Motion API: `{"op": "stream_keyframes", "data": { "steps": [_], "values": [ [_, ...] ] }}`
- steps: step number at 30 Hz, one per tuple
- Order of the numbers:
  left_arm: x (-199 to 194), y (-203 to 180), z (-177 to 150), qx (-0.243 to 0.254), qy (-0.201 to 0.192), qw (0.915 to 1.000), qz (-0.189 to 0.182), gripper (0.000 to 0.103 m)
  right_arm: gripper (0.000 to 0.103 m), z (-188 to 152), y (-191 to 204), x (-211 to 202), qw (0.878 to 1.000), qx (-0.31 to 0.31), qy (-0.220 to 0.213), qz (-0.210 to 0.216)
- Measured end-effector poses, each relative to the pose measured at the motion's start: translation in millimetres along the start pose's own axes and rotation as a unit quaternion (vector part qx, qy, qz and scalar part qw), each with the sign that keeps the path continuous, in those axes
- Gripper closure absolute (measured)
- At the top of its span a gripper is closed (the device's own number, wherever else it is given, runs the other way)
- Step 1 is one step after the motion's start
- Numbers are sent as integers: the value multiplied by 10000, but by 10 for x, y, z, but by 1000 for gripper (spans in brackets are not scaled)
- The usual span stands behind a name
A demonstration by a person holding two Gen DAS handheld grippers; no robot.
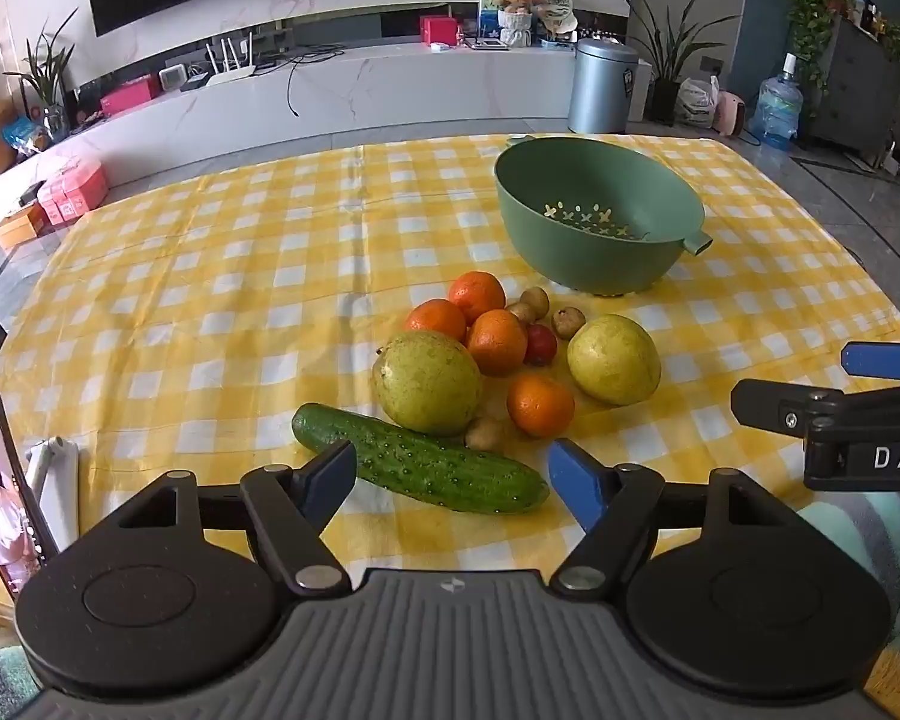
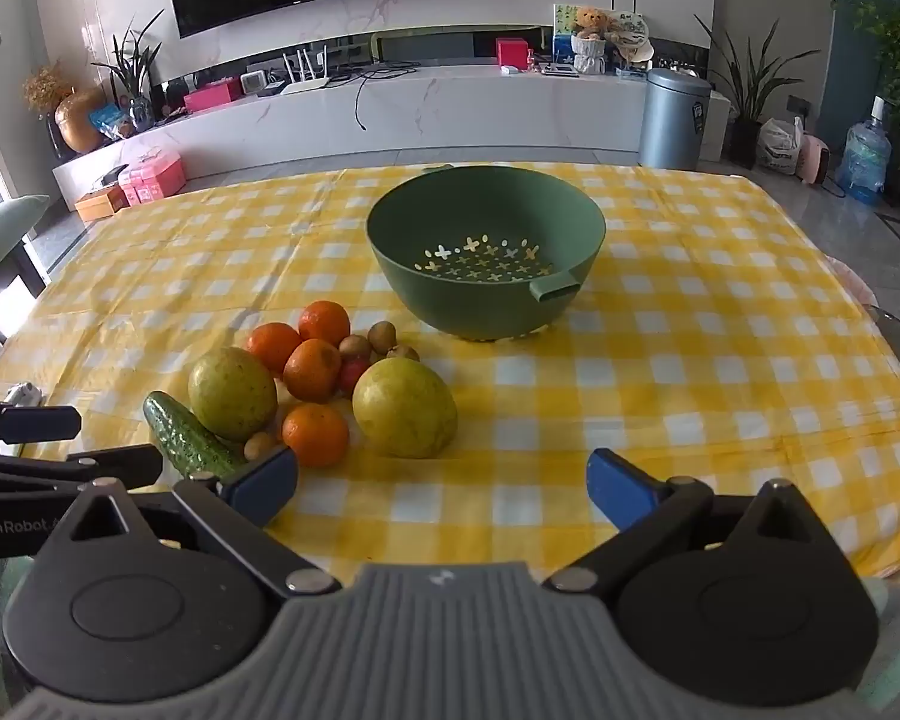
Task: Organize fruits
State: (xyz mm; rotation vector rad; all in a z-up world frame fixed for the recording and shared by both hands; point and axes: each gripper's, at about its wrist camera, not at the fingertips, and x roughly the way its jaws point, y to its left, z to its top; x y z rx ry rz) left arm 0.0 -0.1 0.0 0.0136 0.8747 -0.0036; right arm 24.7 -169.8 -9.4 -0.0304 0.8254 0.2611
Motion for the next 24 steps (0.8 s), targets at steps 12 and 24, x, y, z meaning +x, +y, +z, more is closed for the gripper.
{"op": "stream_keyframes", "data": {
  "steps": [12,24],
  "values": [
    [-33,-48,19,6,14,10000,-35,19,4,-43,-7,57,9999,53,85,-57],
    [0,-71,7,40,47,9998,-164,24,4,-39,-45,24,9998,138,155,-47]
  ]
}}
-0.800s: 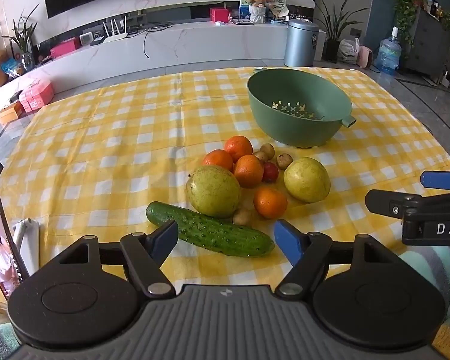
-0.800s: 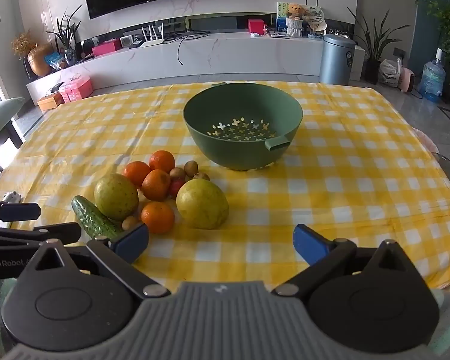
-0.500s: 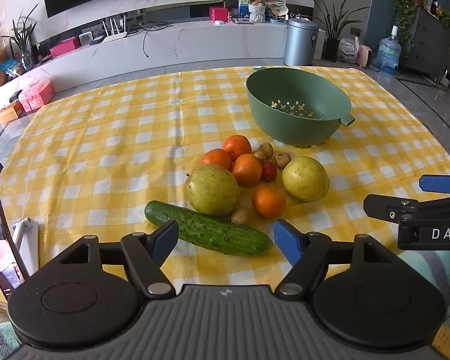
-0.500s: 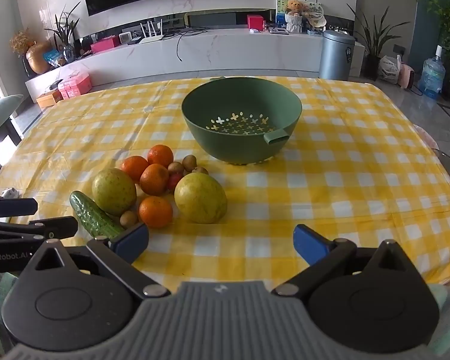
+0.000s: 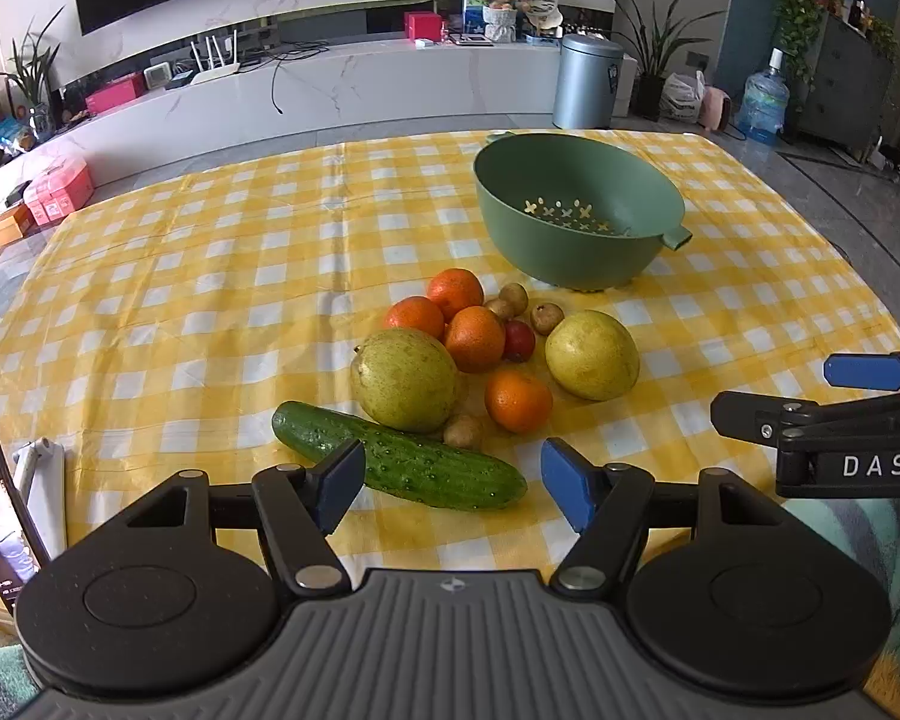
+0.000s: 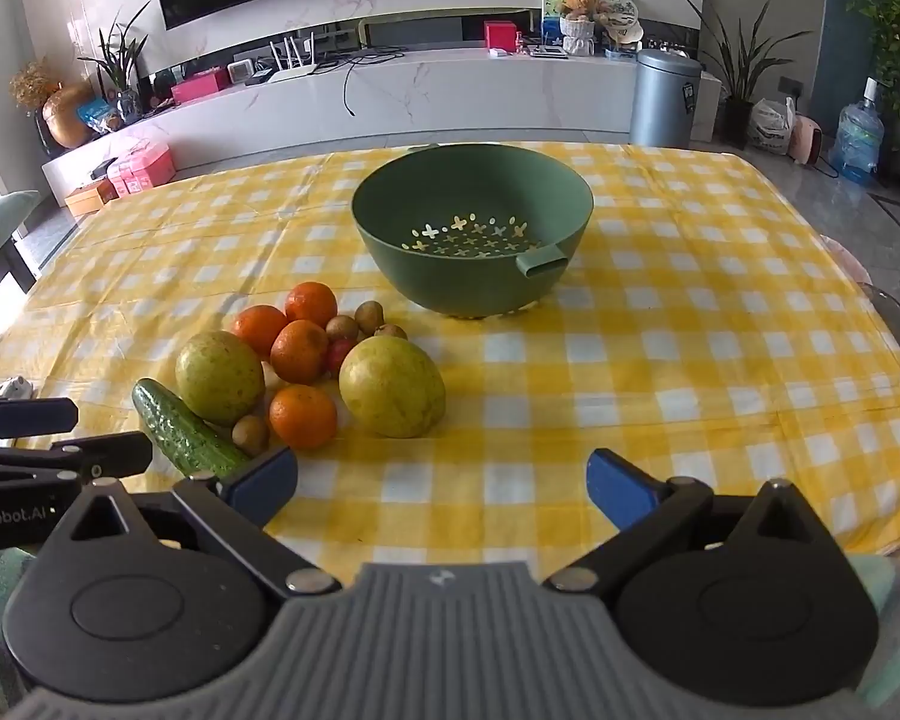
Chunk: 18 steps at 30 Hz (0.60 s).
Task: Organize fruits
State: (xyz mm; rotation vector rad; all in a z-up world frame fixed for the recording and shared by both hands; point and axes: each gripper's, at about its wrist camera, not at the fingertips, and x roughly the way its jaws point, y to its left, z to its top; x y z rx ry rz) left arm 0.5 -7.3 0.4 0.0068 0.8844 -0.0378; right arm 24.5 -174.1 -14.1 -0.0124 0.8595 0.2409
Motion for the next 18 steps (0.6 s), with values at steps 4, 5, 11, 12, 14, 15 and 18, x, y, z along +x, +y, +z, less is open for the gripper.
{"op": "stream_keyframes", "data": {
  "steps": [4,5,11,12,14,15,18],
  "values": [
    [-6,1,-4,-34,7,10000,-48,24,4,1,-9,12,10000,16,40,0],
    [-6,2,-5,-26,8,10000,-43,24,4,0,-11,13,10000,23,48,-2],
    [0,8,-9,-44,42,10000,-56,24,4,-5,-25,22,9999,65,103,-21],
    [1,10,-10,-49,52,10000,-58,24,4,-7,-27,26,9999,74,119,-28],
    [3,14,-12,-61,65,9999,-60,24,4,-8,-30,37,9998,88,149,-45],
    [5,19,-10,-68,70,9999,-59,24,4,-7,-29,40,9998,94,159,-47],
    [2,15,-10,-84,76,9999,-53,24,4,-2,-27,47,9998,95,164,-45]
  ]
}}
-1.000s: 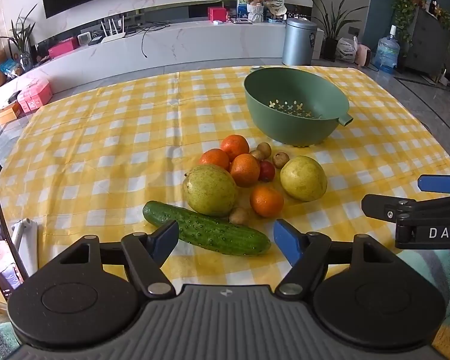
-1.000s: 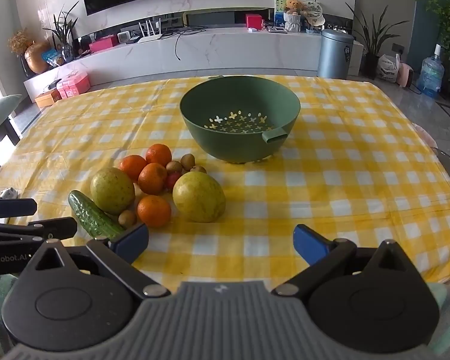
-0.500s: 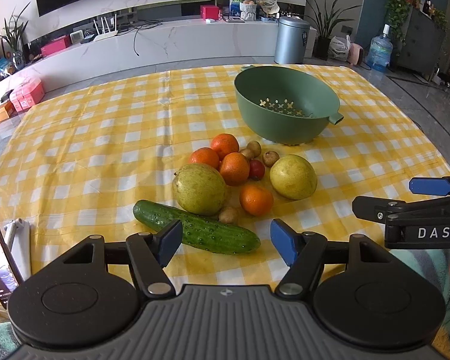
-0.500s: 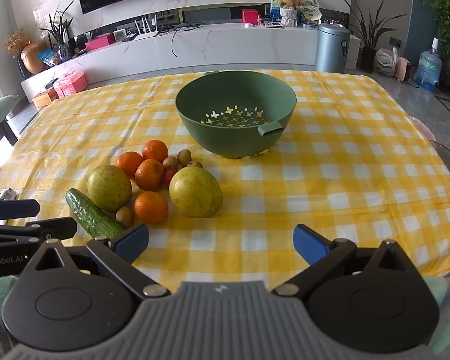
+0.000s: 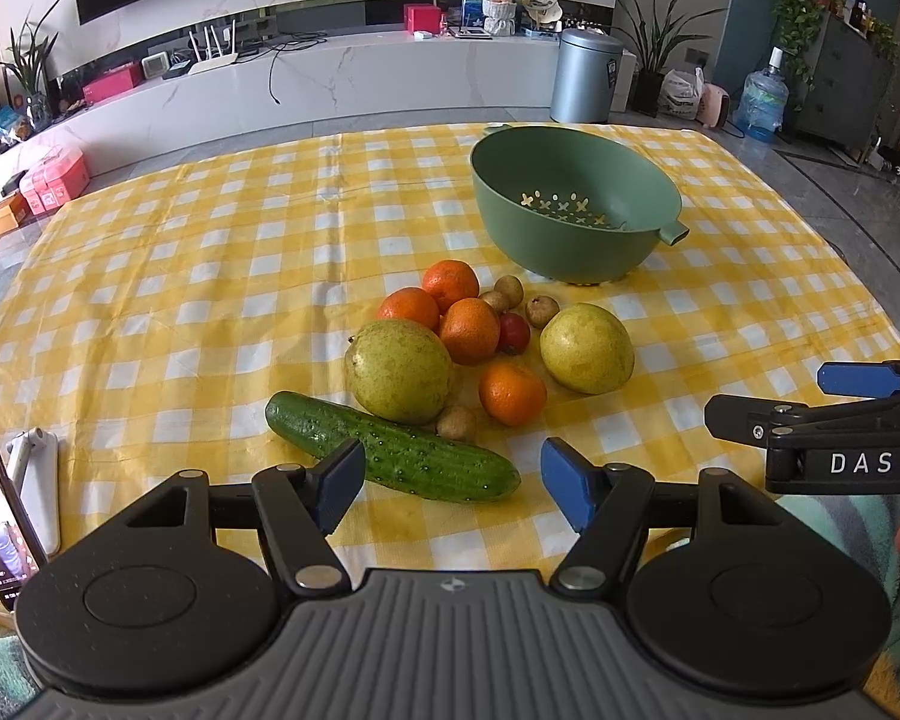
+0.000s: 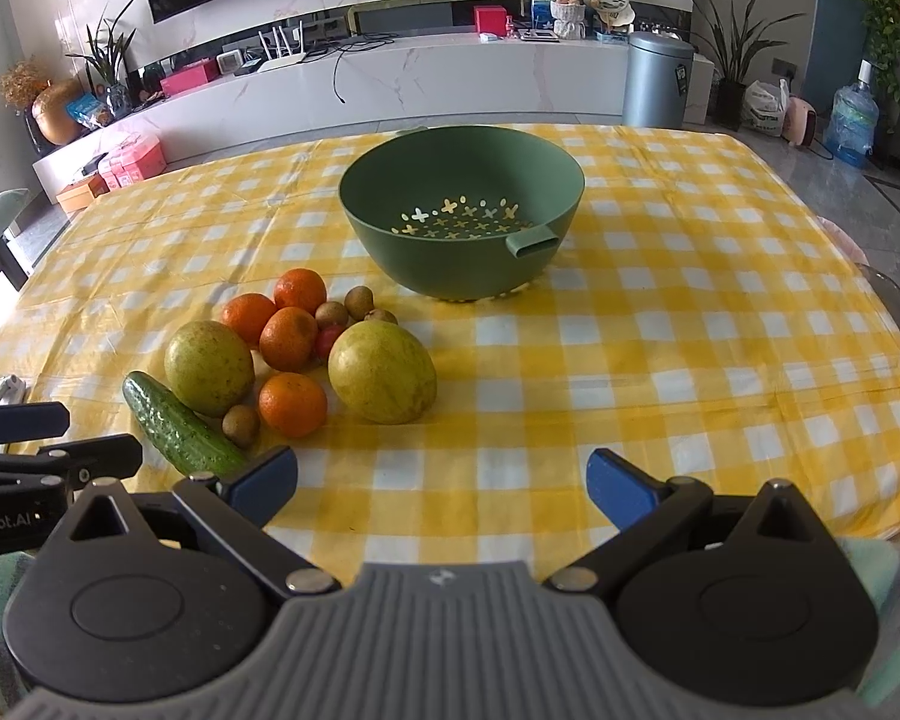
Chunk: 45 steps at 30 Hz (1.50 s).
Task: Organize fruits
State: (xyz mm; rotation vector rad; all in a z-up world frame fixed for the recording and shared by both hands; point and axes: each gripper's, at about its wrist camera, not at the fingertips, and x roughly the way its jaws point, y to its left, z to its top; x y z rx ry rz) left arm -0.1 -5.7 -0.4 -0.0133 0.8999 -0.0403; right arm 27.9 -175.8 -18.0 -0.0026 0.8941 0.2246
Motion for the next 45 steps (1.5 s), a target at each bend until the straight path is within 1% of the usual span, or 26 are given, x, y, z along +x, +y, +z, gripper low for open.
{"op": "stream_keyframes", "data": {
  "steps": [45],
  "values": [
    [52,1,26,-8,152,9998,-103,24,4,17,15,54,9999,-35,125,25]
  ]
}}
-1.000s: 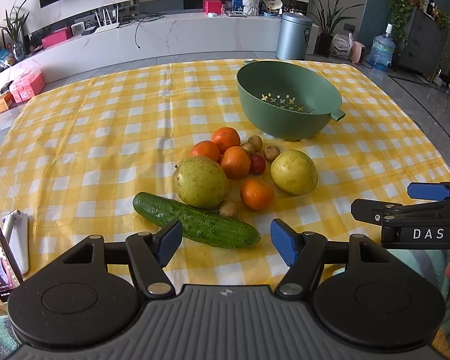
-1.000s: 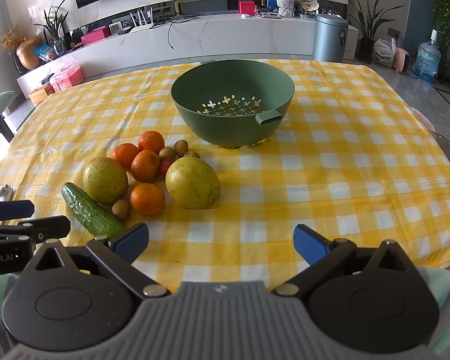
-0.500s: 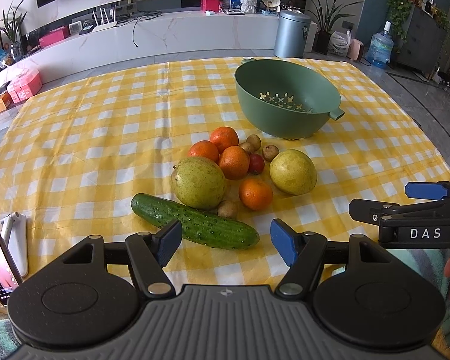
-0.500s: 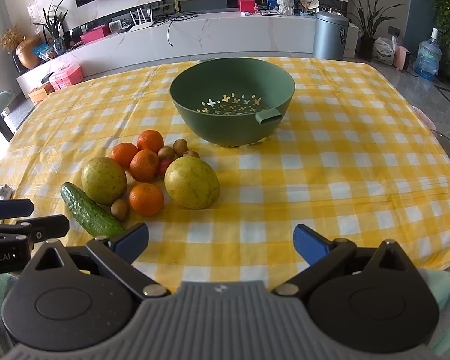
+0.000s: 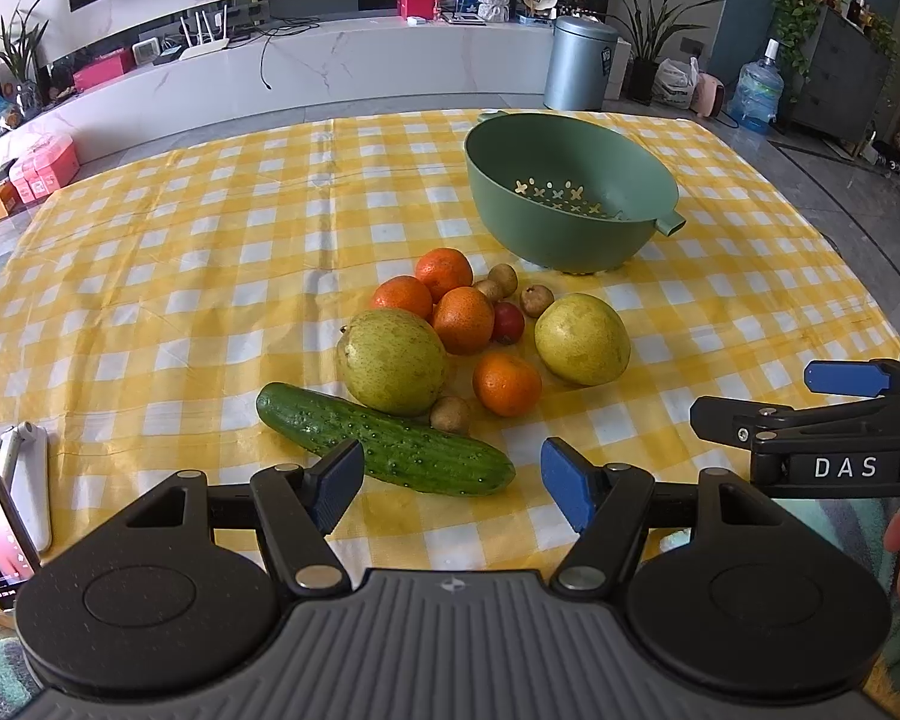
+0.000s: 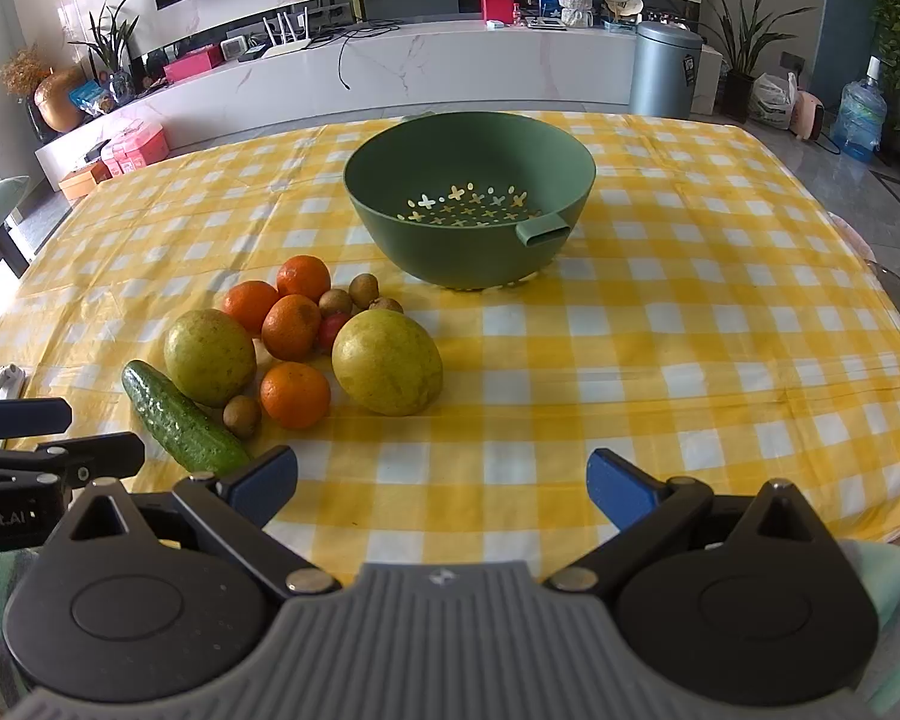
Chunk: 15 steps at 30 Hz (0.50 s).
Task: Organize fruits
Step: 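Grasp the green pear with the left gripper while the right gripper grasps the yellow pear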
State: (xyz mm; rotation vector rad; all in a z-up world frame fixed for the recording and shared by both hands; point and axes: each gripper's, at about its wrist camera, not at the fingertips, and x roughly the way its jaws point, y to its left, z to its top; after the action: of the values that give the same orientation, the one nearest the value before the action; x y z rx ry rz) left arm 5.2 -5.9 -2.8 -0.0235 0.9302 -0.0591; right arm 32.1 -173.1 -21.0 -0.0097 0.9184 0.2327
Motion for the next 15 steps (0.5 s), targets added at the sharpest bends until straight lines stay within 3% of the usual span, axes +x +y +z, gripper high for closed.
{"op": "stream_keyframes", "data": {
  "steps": [8,15],
  "values": [
    [19,0,-6,37,-18,10000,-47,24,4,-7,25,30,10000,10,-18,42],
    [84,77,84,78,-193,9997,-83,28,4,21,76,89,9968,-167,-703,336]
  ]
}}
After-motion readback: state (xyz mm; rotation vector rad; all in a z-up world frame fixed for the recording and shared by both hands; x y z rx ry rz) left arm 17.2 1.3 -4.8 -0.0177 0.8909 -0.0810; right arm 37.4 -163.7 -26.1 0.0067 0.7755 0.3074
